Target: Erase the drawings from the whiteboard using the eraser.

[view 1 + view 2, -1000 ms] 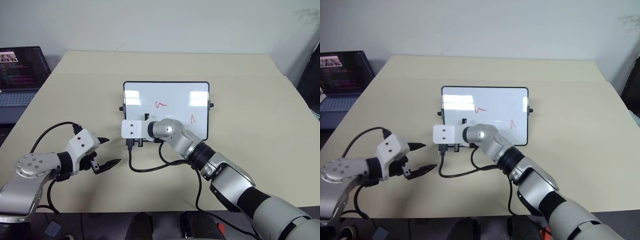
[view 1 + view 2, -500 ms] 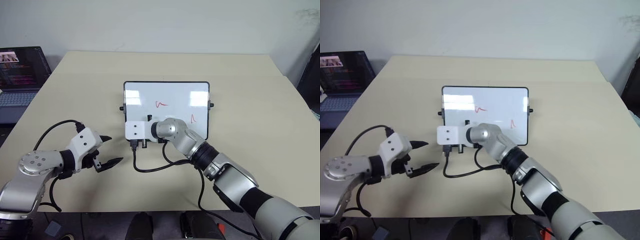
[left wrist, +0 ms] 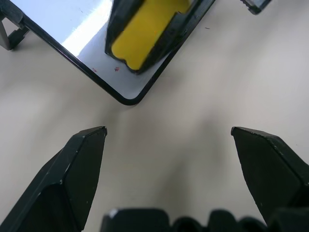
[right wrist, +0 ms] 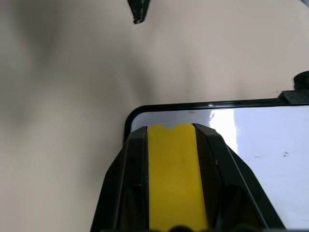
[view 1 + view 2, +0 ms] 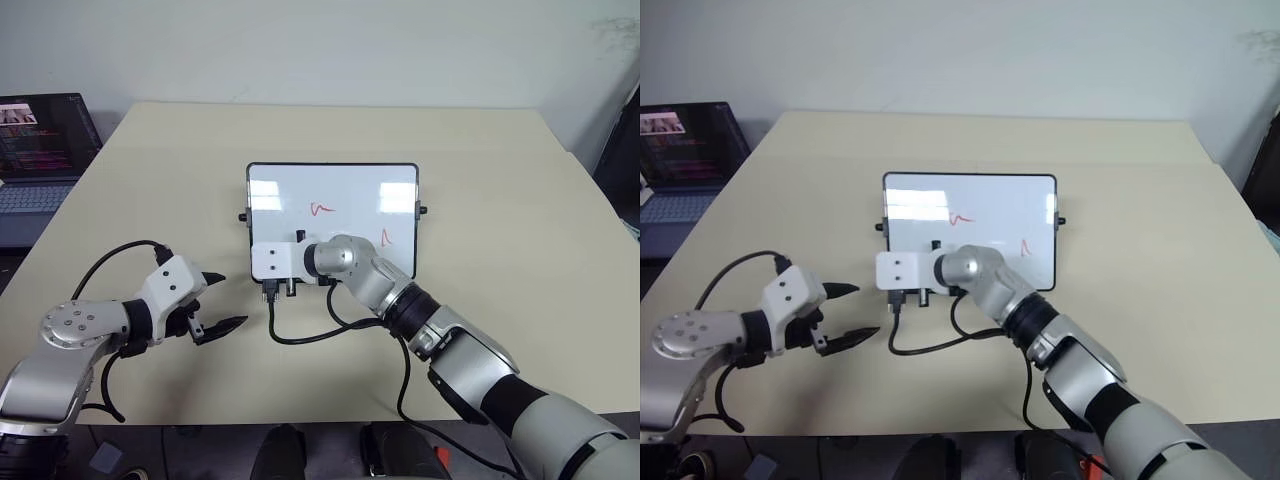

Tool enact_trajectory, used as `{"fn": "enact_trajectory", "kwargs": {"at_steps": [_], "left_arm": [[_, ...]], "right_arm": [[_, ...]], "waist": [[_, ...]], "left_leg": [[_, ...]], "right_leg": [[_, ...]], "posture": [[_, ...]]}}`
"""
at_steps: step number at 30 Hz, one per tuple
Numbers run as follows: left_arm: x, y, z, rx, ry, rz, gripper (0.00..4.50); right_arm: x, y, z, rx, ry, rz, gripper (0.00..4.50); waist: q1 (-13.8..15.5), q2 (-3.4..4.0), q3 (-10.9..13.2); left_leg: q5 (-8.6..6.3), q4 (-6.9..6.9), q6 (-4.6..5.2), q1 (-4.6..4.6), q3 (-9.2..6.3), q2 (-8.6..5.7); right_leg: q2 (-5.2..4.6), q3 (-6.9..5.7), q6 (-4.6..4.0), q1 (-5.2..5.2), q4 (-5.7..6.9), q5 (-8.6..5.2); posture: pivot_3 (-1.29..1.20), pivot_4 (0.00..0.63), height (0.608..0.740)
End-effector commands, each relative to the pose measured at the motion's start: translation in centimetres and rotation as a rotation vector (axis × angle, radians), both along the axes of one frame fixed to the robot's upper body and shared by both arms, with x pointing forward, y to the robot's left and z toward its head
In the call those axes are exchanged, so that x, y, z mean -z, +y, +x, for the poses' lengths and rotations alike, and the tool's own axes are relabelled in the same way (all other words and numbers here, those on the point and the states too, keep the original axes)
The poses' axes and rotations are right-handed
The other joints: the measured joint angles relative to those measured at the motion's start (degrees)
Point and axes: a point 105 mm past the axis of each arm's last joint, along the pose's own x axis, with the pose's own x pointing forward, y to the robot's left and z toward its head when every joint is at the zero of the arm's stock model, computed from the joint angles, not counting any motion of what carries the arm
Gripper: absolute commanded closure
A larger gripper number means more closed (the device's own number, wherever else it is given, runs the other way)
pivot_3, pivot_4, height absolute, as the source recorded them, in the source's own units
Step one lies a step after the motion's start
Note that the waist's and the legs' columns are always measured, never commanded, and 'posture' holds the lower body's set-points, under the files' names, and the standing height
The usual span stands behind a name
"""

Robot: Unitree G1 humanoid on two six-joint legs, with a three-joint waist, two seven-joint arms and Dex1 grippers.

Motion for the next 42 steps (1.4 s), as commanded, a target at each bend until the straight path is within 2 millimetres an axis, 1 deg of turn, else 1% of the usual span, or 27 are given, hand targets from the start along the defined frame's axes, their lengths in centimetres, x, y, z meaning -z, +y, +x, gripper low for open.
{"fn": "enact_trajectory", "kwargs": {"at_steps": [1,6,9,16,20,24,26,28,33,36,40,42], "left_arm": [[-0.7,0.0,0.0,0.013,-0.031,0.017,0.0],[-0.7,-0.1,0.0,0.017,-0.029,0.015,0.0],[-0.6,-0.3,0.0,0.023,-0.026,0.012,0.0],[-0.6,-0.4,0.1,0.027,-0.027,0.009,0.0],[-0.6,-0.4,0.0,0.022,-0.025,0.006,0.0],[-0.4,-0.5,-0.2,0.021,-0.021,0.002,0.0],[-0.4,-0.5,-0.3,0.02,-0.021,0.001,0.0],[-0.4,-0.5,-0.3,0.019,-0.02,0.001,0.0],[-0.3,-0.5,-0.5,0.015,-0.017,0.0,0.0],[-0.3,-0.4,-0.6,0.015,-0.014,0.001,0.0],[-0.3,-0.5,-0.6,0.018,-0.013,0.002,0.0],[-0.4,-0.5,-0.5,0.022,-0.013,0.002,0.0]], "right_arm": [[-1.2,0.0,0.6,0.024,-0.052,0.025,3.51],[-1.8,-0.4,1.2,0.049,-0.069,0.042,3.51],[-1.8,-0.8,1.4,0.058,-0.065,0.034,3.51],[-0.8,-0.8,0.8,0.033,-0.052,-0.005,3.51],[-0.2,-0.7,-0.2,-0.002,0.006,-0.022,3.51],[-3.4,0.5,1.0,0.052,-0.114,0.129,3.51],[-3.9,0.8,1.1,0.053,-0.131,0.15,3.51],[-3.5,0.9,0.9,0.044,-0.117,0.133,3.51],[-0.4,0.2,-0.2,-0.001,-0.021,0.007,3.51],[0.5,-0.3,-0.6,-0.017,0.005,-0.032,3.51],[-1.9,0.4,0.3,0.024,-0.091,0.073,3.51],[-2.7,0.7,0.4,0.025,-0.099,0.101,3.51]], "waist": [[0.0,0.0,0.0],[0.0,0.0,0.0],[0.1,0.0,0.0],[0.2,0.0,0.0],[0.3,0.0,0.0],[0.1,0.01,0.0],[0.0,0.01,0.0],[0.0,0.01,0.0],[0.0,0.01,0.0],[0.0,0.01,0.0],[0.0,0.01,0.0],[0.0,0.01,0.0]], "left_leg": [[0.0,0.0,0.0,0.0,0.0,0.0],[0.0,0.0,0.0,0.0,0.0,0.0],[0.0,0.0,0.0,0.0,0.0,0.0],[0.0,0.01,0.0,-0.01,0.0,0.0],[0.0,0.0,0.0,-0.02,0.01,-0.01],[0.0,-0.01,0.0,0.0,0.0,0.01],[0.0,-0.01,0.0,-0.01,-0.01,0.02],[0.0,-0.01,0.0,-0.02,0.0,0.01],[0.0,-0.03,0.0,-0.03,0.02,0.01],[0.0,-0.03,0.0,-0.02,0.01,0.01],[0.0,-0.01,0.0,0.01,0.0,0.01],[0.0,0.0,0.0,0.01,-0.01,0.01]], "right_leg": [[0.0,0.0,0.0,0.0,0.0,0.0],[0.0,0.0,0.0,0.0,0.0,0.0],[0.0,0.0,0.0,0.0,0.0,0.0],[0.0,0.0,0.0,0.0,0.0,0.0],[0.0,0.0,0.0,0.0,-0.02,0.0],[0.01,-0.01,0.0,0.0,0.0,0.0],[0.01,-0.01,0.0,-0.01,0.0,0.0],[0.01,0.0,0.0,-0.01,-0.01,0.0],[0.0,0.01,0.0,-0.01,-0.08,0.0],[0.0,0.01,0.0,0.0,-0.07,0.0],[0.0,0.0,0.0,0.01,-0.02,0.0],[0.01,-0.01,0.0,0.01,0.0,0.0]], "posture": [[0.0,0.15,0.74],[0.0,0.15,0.74],[0.0,0.15,0.74],[0.0,0.15,0.74],[0.0,0.15,0.74],[0.0,0.15,0.74],[0.0,0.15,0.74],[0.0,0.15,0.74],[0.0,0.15,0.74],[0.0,0.15,0.74],[0.0,0.15,0.74],[0.0,0.15,0.74]]}}
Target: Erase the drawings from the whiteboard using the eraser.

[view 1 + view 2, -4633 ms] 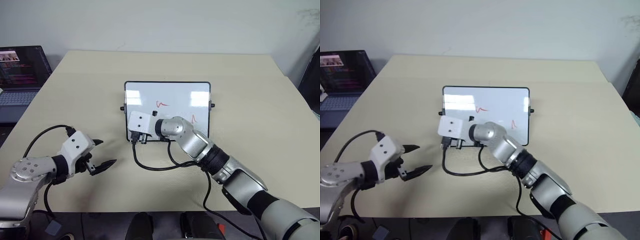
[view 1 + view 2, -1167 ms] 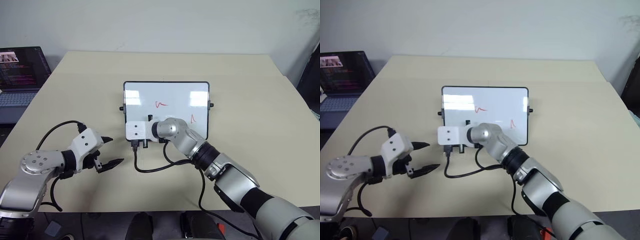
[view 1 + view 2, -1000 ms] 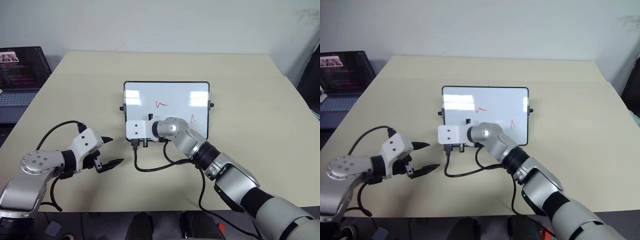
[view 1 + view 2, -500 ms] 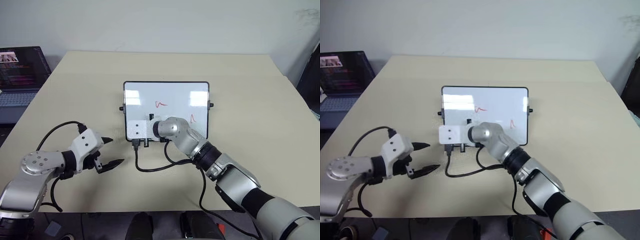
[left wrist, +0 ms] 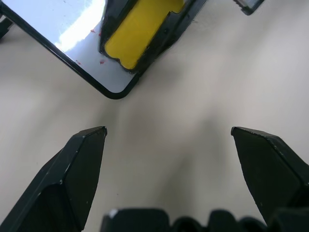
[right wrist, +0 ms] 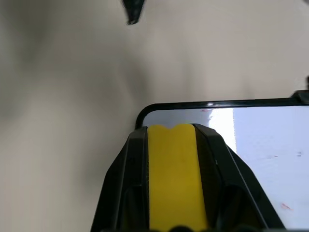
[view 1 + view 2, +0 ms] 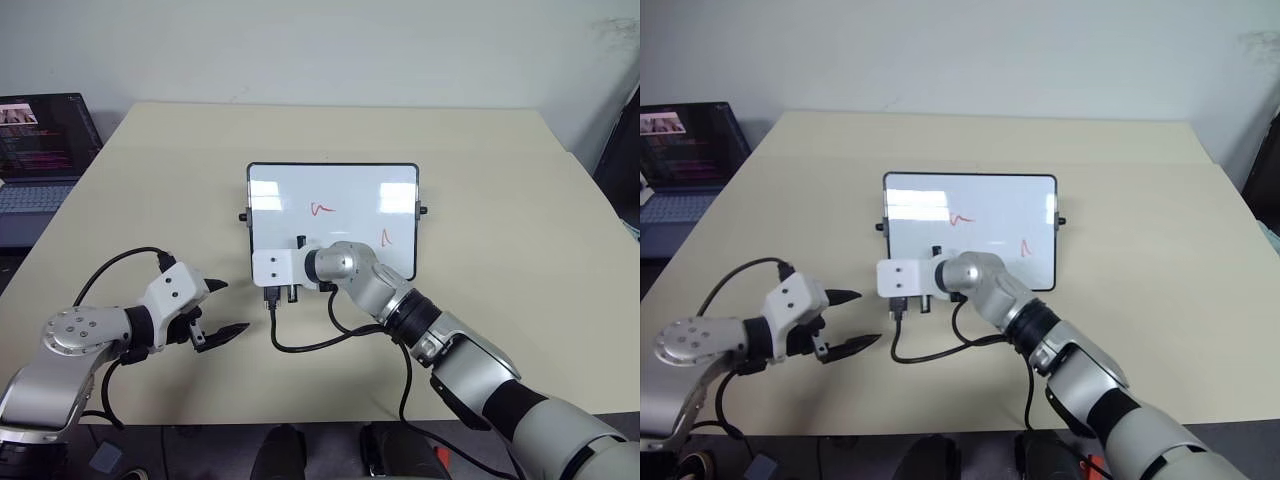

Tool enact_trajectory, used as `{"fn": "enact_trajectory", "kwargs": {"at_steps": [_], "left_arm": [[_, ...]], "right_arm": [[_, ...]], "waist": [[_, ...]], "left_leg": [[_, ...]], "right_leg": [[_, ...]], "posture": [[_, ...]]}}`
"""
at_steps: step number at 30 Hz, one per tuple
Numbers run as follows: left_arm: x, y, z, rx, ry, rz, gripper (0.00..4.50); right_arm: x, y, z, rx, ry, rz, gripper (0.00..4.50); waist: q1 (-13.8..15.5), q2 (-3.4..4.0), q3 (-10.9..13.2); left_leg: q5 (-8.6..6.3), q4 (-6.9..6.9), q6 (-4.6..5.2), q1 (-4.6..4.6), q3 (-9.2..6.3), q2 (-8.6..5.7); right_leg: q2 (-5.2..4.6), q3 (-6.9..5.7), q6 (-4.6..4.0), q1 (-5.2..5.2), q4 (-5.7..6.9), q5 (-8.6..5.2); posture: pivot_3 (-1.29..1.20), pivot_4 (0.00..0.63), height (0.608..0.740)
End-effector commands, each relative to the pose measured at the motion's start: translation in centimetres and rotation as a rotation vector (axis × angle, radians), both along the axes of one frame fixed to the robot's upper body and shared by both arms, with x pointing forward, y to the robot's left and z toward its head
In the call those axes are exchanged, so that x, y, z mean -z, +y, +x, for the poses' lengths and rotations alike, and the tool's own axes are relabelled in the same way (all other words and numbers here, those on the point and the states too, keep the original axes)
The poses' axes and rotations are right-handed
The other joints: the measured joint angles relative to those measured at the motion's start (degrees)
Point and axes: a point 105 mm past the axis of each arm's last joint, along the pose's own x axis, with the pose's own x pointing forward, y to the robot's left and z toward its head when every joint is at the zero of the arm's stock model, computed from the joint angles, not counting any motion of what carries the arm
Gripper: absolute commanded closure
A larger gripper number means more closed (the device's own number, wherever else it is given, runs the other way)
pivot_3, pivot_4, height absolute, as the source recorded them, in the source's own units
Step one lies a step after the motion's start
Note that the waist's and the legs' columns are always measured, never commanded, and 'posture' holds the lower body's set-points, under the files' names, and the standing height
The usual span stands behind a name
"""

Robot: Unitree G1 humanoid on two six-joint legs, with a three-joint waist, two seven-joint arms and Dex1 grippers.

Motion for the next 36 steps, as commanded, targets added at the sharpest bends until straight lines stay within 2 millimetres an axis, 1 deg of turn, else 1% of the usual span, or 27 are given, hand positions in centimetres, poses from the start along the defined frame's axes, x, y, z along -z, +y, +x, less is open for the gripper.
{"fn": "enact_trajectory", "kwargs": {"at_steps": [1,6,10,11,15,17,19,22,27,29,31,33,34,36], "left_arm": [[-0.9,-0.3,0.1,0.015,-0.036,0.005,0.0],[-1.0,-0.3,0.1,0.017,-0.035,0.006,0.0],[-1.0,-0.3,0.1,0.018,-0.035,0.006,0.0],[-1.0,-0.3,0.1,0.018,-0.035,0.006,0.0],[-0.8,-0.4,0.1,0.022,-0.031,0.004,0.0],[-0.8,-0.5,0.2,0.025,-0.031,0.002,0.0],[-0.8,-0.6,0.4,0.029,-0.032,0.0,0.0],[-0.8,-0.7,0.5,0.034,-0.033,-0.001,0.0],[-0.8,-0.8,0.5,0.038,-0.034,0.0,0.0],[-0.8,-0.8,0.5,0.04,-0.034,0.001,0.0],[-0.8,-0.8,0.5,0.04,-0.035,0.001,0.0],[-0.9,-0.8,0.6,0.042,-0.037,0.001,0.0],[-0.9,-0.8,0.6,0.043,-0.038,0.0,0.0],[-1.0,-0.9,0.7,0.046,-0.04,-0.001,0.0]], "right_arm": [[-2.6,0.5,0.6,0.012,-0.06,0.072,3.51],[-1.6,1.0,-0.3,-0.022,-0.028,0.041,3.51],[-0.6,0.5,-0.5,-0.026,-0.001,-0.006,3.51],[-0.6,0.4,-0.3,-0.014,-0.008,-0.005,3.51],[-1.7,-0.8,1.5,0.063,-0.054,0.031,3.51],[-2.0,-1.3,1.9,0.08,-0.059,0.031,3.51],[-1.9,-1.6,2.0,0.084,-0.048,0.02,3.51],[-1.0,-2.0,1.7,0.071,-0.012,-0.019,3.51],[0.8,-2.4,0.4,0.03,0.062,-0.093,3.51],[0.3,-2.2,0.5,0.033,0.042,-0.075,3.51],[-1.1,-1.7,1.2,0.059,-0.023,-0.012,3.51],[-2.2,-1.3,1.6,0.073,-0.057,0.037,3.51],[-2.5,-1.1,1.6,0.073,-0.056,0.051,3.51],[-2.2,-1.0,1.3,0.067,-0.033,0.06,3.51]], "waist": [[0.0,0.0,0.0],[0.0,0.0,0.0],[0.0,0.0,0.0],[0.0,0.0,0.0],[0.0,0.0,0.0],[0.2,0.0,0.0],[0.3,-0.01,0.0],[0.5,-0.01,0.0],[0.6,-0.01,0.0],[0.6,0.0,0.0],[0.6,0.0,0.0],[0.6,0.0,0.0],[0.6,0.0,0.0],[0.7,0.0,0.0]], "left_leg": [[0.0,0.0,0.0,0.0,0.0,0.0],[0.0,-0.03,0.0,-0.03,0.03,0.0],[-0.01,-0.04,0.0,-0.03,0.03,0.0],[-0.01,-0.04,0.0,-0.03,0.03,0.0],[0.0,-0.02,0.0,-0.03,0.02,0.0],[0.0,-0.01,0.0,-0.02,0.01,0.0],[0.0,0.0,0.0,-0.02,0.01,-0.01],[0.0,0.01,0.0,-0.01,0.01,-0.02],[0.0,0.0,0.0,-0.01,0.01,-0.01],[0.0,0.0,0.0,0.0,0.01,-0.01],[0.0,0.0,0.0,0.02,0.02,-0.01],[0.0,0.01,0.0,0.03,0.01,0.0],[0.0,0.01,0.0,0.04,0.0,-0.01],[0.0,0.01,0.0,0.03,0.0,-0.01]], "right_leg": [[0.0,0.0,0.0,0.0,0.0,0.0],[0.0,0.03,0.0,-0.02,-0.07,0.0],[0.0,0.02,0.0,-0.02,-0.08,0.0],[0.0,0.02,0.0,-0.02,-0.08,0.0],[0.0,0.02,0.0,-0.02,-0.05,0.0],[0.0,0.01,0.0,-0.01,-0.04,0.0],[0.0,0.01,0.0,-0.01,-0.03,0.0],[-0.01,0.01,0.0,0.01,-0.03,0.0],[-0.01,0.0,0.0,0.01,-0.04,0.0],[0.0,0.01,0.0,0.01,-0.04,0.0],[0.0,0.01,0.0,0.01,-0.01,0.0],[0.01,0.0,0.0,0.01,0.02,0.0],[0.01,0.0,0.0,0.01,0.03,0.0],[0.01,0.0,0.0,0.01,0.03,0.0]], "posture": [[0.0,0.15,0.74],[0.0,0.15,0.74],[0.0,0.15,0.74],[0.0,0.15,0.74],[0.0,0.15,0.74],[0.0,0.15,0.74],[0.0,0.15,0.74],[0.0,0.15,0.74],[0.0,0.15,0.74],[0.0,0.15,0.74],[0.0,0.15,0.74],[0.0,0.15,0.74],[0.0,0.15,0.74],[0.0,0.15,0.74]]}}
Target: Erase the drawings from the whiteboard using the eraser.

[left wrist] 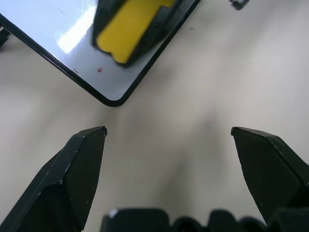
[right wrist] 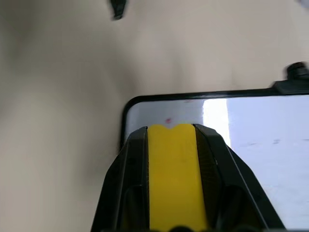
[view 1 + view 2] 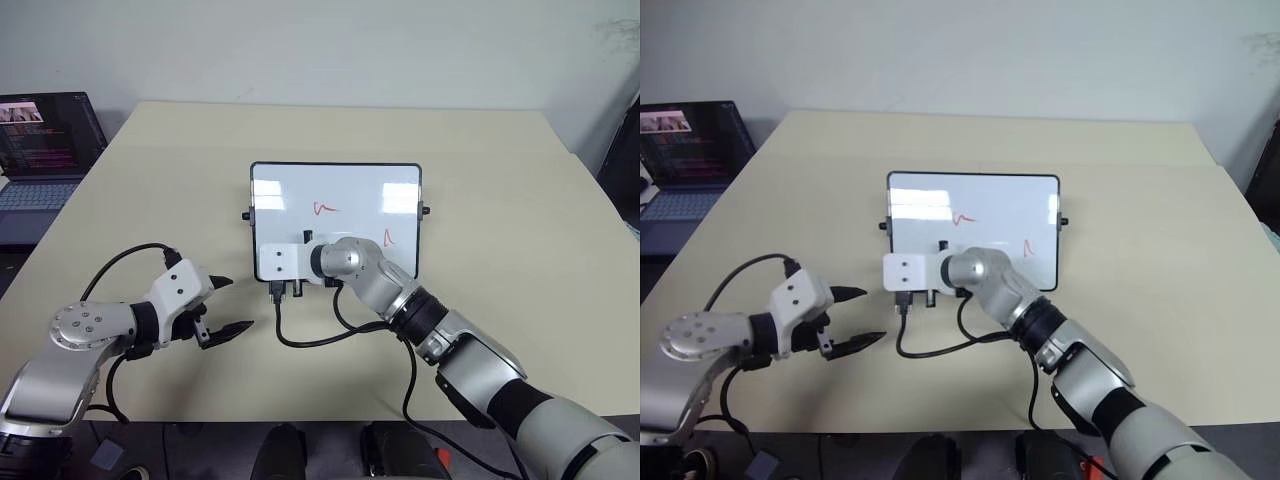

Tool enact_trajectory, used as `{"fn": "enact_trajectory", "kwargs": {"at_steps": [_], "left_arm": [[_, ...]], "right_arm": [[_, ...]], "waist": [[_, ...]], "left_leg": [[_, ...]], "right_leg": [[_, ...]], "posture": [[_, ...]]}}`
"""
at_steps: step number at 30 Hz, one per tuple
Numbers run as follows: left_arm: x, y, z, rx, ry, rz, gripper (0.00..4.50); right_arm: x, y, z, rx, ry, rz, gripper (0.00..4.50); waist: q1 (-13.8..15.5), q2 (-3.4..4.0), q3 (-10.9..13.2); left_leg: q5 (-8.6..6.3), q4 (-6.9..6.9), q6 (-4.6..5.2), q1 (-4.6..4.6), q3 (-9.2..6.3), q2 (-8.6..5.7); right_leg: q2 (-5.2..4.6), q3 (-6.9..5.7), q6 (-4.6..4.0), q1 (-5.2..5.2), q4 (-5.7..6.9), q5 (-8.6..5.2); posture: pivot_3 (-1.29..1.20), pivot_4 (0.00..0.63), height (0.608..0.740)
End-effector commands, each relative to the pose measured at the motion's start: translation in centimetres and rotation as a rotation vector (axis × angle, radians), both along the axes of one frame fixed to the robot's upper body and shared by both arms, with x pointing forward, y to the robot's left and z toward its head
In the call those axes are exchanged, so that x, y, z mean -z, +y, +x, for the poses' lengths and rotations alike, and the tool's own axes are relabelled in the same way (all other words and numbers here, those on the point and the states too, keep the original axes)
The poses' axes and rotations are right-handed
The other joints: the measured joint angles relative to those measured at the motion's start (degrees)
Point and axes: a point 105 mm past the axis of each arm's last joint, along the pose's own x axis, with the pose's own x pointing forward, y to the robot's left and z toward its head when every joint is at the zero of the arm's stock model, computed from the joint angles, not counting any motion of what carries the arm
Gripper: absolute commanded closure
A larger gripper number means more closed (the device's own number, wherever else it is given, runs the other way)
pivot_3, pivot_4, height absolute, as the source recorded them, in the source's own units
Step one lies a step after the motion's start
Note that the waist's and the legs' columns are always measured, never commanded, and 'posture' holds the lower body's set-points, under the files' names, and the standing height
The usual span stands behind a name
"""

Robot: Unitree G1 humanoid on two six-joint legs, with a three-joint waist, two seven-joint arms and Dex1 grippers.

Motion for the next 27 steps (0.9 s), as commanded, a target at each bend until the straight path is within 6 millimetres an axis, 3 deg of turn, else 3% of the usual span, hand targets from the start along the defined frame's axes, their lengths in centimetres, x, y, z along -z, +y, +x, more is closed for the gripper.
{"fn": "enact_trajectory", "kwargs": {"at_steps": [1,7,12,20,23,27], "left_arm": [[-0.6,-0.3,0.2,0.02,-0.028,-0.001,0.0],[-0.9,-1.0,0.7,0.045,-0.048,-0.025,0.0],[-2.0,-2.0,1.5,0.081,-0.098,-0.061,0.0],[-4.0,-3.7,2.7,0.15,-0.18,-0.119,0.0],[-4.4,-3.9,3.3,0.156,-0.191,-0.128,0.0],[-4.5,-3.8,4.0,0.158,-0.192,-0.126,0.0]], "right_arm": [[-1.3,0.1,0.2,0.013,0.0,0.057,3.51],[-3.2,-1.5,-1.6,0.032,0.156,0.24,3.51],[-5.5,-5.5,-5.2,0.067,0.304,0.428,3.51],[-2.4,-14.1,-6.8,0.357,0.34,0.429,3.51],[-1.9,-15.4,-6.8,0.419,0.322,0.441,3.51],[-2.1,-15.8,-6.6,0.44,0.272,0.466,3.51]], "waist": [[0.0,0.0,0.0],[0.4,0.0,0.0],[0.7,0.0,0.0],[0.7,-0.02,0.0],[0.4,-0.01,0.0],[-0.4,-0.01,0.0]], "left_leg": [[0.0,0.0,0.0,-0.01,0.01,0.0],[-0.01,-0.03,0.0,-0.14,-0.01,0.0],[-0.01,-0.03,0.0,-0.3,-0.04,0.01],[0.0,0.03,0.0,-0.39,-0.08,-0.06],[0.0,0.02,-0.01,-0.4,-0.01,-0.03],[0.0,0.0,-0.01,-0.36,0.02,-0.04]], "right_leg": [[0.0,0.01,0.0,0.0,-0.02,0.0],[-0.01,-0.01,0.0,-0.03,-0.15,0.0],[-0.01,-0.04,0.0,-0.15,-0.17,0.0],[0.0,-0.09,0.02,-0.18,-0.15,-0.01],[0.08,-0.06,0.03,-0.21,-0.14,-0.02],[0.13,0.03,0.03,-0.24,-0.12,-0.02]], "posture": [[0.0,0.15,0.74],[0.0,0.15,0.74],[0.0,0.15,0.74],[0.0,0.15,0.74],[0.0,0.15,0.74],[0.0,0.15,0.74]]}}
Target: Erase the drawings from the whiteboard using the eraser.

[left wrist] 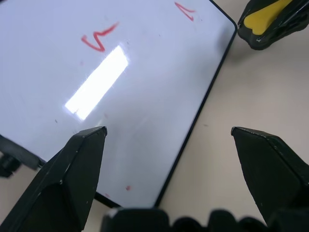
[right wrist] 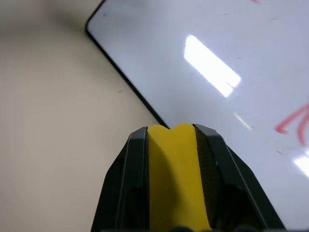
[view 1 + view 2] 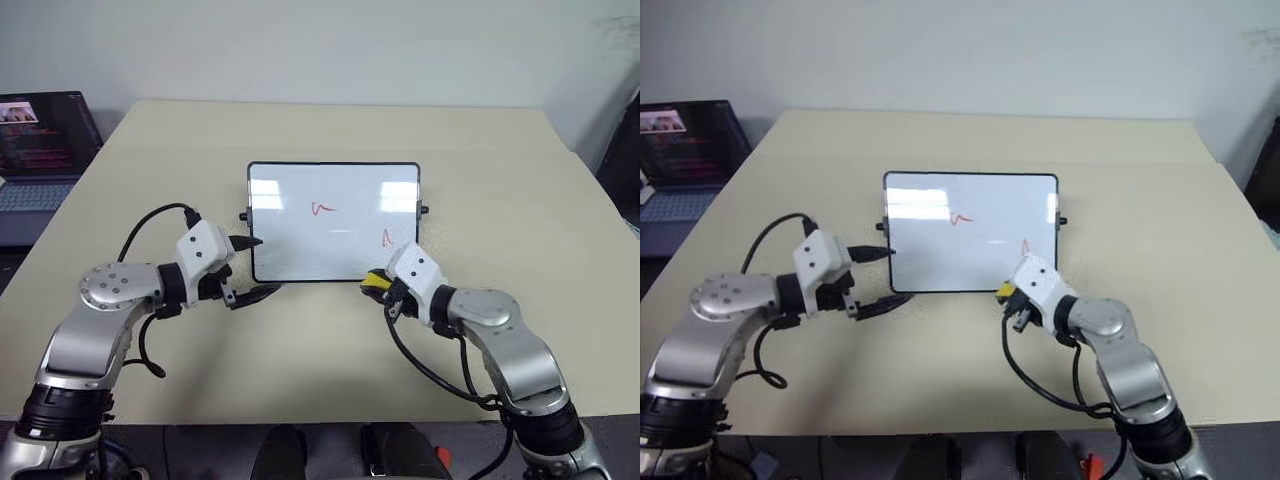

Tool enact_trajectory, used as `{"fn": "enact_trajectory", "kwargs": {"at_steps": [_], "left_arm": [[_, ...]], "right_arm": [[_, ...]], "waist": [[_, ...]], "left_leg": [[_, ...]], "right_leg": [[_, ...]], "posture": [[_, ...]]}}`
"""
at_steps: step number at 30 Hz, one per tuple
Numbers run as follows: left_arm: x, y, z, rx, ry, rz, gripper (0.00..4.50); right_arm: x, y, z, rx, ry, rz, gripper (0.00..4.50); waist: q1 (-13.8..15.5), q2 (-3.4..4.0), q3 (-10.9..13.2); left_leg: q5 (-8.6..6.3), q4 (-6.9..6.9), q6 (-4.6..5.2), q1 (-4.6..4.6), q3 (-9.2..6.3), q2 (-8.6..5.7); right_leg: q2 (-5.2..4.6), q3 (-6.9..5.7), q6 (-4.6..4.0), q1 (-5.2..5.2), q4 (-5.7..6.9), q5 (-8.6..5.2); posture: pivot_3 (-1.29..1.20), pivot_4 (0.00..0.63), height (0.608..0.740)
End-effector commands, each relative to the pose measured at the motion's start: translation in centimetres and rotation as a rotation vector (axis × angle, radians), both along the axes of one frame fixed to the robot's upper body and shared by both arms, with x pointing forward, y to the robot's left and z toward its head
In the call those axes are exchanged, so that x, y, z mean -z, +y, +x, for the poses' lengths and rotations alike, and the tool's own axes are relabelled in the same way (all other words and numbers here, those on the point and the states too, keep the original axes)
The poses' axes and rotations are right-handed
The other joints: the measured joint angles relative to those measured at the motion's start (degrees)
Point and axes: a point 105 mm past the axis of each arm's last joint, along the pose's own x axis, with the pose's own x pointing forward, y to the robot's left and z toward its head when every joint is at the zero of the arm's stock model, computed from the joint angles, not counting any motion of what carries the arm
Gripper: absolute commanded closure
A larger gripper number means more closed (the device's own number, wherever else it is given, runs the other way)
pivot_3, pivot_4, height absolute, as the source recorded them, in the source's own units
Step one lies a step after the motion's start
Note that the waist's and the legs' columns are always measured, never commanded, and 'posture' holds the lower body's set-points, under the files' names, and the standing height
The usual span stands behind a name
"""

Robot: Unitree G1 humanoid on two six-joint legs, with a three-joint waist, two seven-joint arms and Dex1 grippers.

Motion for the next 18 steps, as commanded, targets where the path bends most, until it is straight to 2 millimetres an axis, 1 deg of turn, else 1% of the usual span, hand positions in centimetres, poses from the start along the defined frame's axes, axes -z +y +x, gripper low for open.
{"fn": "enact_trajectory", "kwargs": {"at_steps": [1,5,8,12,14,18], "left_arm": [[-0.5,-0.2,0.4,0.018,-0.016,-0.004,0.0],[-0.7,-0.1,0.8,0.016,-0.018,-0.006,0.0],[-0.7,0.2,0.7,0.01,-0.013,-0.002,0.0],[-0.9,0.6,0.9,-0.013,-0.023,0.003,0.0],[-1.1,0.6,1.0,-0.018,-0.029,-0.005,0.0],[-1.8,0.4,1.2,-0.024,-0.063,-0.021,0.0]], "right_arm": [[-1.9,0.3,-0.2,-0.004,-0.109,0.035,3.51],[-2.7,1.8,0.0,-0.042,-0.184,0.063,3.51],[-3.5,3.2,1.2,-0.054,-0.252,0.062,3.51],[-4.7,5.1,2.9,-0.063,-0.292,0.074,3.51],[-5.0,5.4,3.4,-0.059,-0.296,0.082,3.51],[-4.2,5.3,3.1,-0.06,-0.255,0.107,3.51]], "waist": [[-0.1,0.0,0.0],[-0.1,0.0,0.0],[-0.2,-0.01,0.0],[-0.2,0.0,0.0],[-0.1,-0.01,0.0],[0.2,-0.01,0.0]], "left_leg": [[0.0,0.0,0.0,0.0,0.0,0.0],[0.0,0.01,0.0,-0.07,0.0,0.0],[0.0,0.02,0.0,-0.07,0.0,0.0],[0.01,0.03,-0.01,-0.07,0.0,0.01],[0.01,0.03,-0.01,-0.09,0.0,0.01],[0.0,0.02,0.0,-0.2,-0.03,0.01]], "right_leg": [[0.0,0.0,0.0,0.0,0.0,0.0],[-0.02,-0.01,0.0,-0.01,-0.03,0.0],[-0.02,0.01,0.0,-0.03,-0.01,0.0],[-0.02,-0.03,0.0,-0.03,0.01,0.0],[-0.02,-0.03,-0.01,-0.04,0.0,0.01],[-0.07,-0.03,-0.01,-0.08,-0.05,0.01]], "posture": [[0.0,0.15,0.74],[0.0,0.15,0.74],[0.0,0.15,0.74],[0.0,0.15,0.74],[0.0,0.15,0.74],[0.0,0.15,0.74]]}}
